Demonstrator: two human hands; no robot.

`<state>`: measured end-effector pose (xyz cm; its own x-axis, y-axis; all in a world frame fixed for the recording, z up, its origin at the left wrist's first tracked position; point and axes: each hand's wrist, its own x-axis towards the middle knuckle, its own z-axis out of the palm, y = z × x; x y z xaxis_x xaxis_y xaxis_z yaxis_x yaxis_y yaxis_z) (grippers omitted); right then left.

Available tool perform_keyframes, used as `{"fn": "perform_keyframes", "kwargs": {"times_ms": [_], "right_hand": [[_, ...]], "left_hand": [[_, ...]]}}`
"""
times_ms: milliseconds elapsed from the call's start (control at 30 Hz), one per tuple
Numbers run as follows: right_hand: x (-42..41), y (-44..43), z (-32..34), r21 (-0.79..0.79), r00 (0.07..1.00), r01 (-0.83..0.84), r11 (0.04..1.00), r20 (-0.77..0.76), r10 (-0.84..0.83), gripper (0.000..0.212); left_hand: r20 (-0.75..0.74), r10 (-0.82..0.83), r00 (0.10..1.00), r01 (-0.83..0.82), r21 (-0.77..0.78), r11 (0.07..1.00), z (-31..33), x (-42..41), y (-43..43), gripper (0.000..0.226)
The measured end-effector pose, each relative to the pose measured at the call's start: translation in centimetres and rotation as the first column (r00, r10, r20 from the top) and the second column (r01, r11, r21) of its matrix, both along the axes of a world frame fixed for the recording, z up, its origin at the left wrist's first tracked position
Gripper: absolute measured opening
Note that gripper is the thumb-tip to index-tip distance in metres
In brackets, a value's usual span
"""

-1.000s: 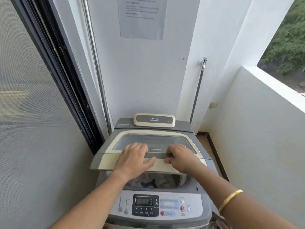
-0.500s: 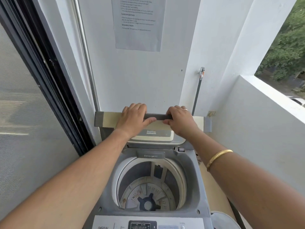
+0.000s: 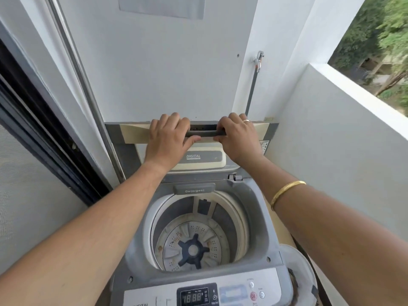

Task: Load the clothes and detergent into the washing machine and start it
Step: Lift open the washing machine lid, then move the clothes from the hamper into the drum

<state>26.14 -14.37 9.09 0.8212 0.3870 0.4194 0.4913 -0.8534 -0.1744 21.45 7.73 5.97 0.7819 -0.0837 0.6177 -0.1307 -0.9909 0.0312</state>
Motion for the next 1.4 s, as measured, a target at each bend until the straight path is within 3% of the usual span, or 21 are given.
{"fn": "perform_keyframes", "kwargs": {"times_ms": [467,600,733,900,1067,1133,1267,1400], "right_hand": [[-2.5,-2.6,3.2,0.113,0.998,-0.053,0.992,-0.025,0.056,0.021],[-3.2,-5.8,3.3,0.144,1.0,0.023,0.989,-0.024,-0.019,0.015],[-4.6,-11.3,1.5,0.174,0.988,0.154,0.973,-0.047,-0.148,0.013],[-7.5,-21.0,-3.8,0.164,0.926,0.367,0.916,-0.159,-0.342,0.014],[-10.8,-31.5,-12.4,0.11,0.755,0.608,0.787,-0.388,-0.529,0.012],[-12.4,-34.5,-17.0,0.065,0.669,0.668,0.741,-0.488,-0.56,0.014],[-15.4,-40.0,-28.8,-0.061,0.434,0.708,0.703,-0.747,-0.503,0.017],[-16.2,-43.8,-38.8,-0.125,0.274,0.664,0.738,-0.877,-0.394,0.02]], "left_hand": [[0.019,-0.02,1.0,0.023,-0.138,0.99,2.7,-2.1,-3.0,0.034],[0.037,-0.174,0.984,0.178,-0.138,0.974,3.1,-2.2,-7.4,0.013],[-0.03,-0.406,0.913,0.401,-0.1,0.91,1.7,-2.9,-13.9,0.01],[-0.286,-0.578,0.765,0.527,-0.238,0.816,-2.9,-4.2,-22.9,0.005],[-0.691,-0.614,0.381,0.544,-0.37,0.753,-9.0,-5.2,-35.3,0.013],[-0.767,-0.576,0.281,0.535,-0.373,0.758,-12.7,-5.5,-39.9,0.014],[-0.864,-0.483,0.14,0.165,-0.461,0.872,-22.6,-6.0,-47.5,0.008],[-0.939,-0.344,-0.002,-0.168,-0.339,0.926,-34.9,-7.8,-52.1,0.012]]}}
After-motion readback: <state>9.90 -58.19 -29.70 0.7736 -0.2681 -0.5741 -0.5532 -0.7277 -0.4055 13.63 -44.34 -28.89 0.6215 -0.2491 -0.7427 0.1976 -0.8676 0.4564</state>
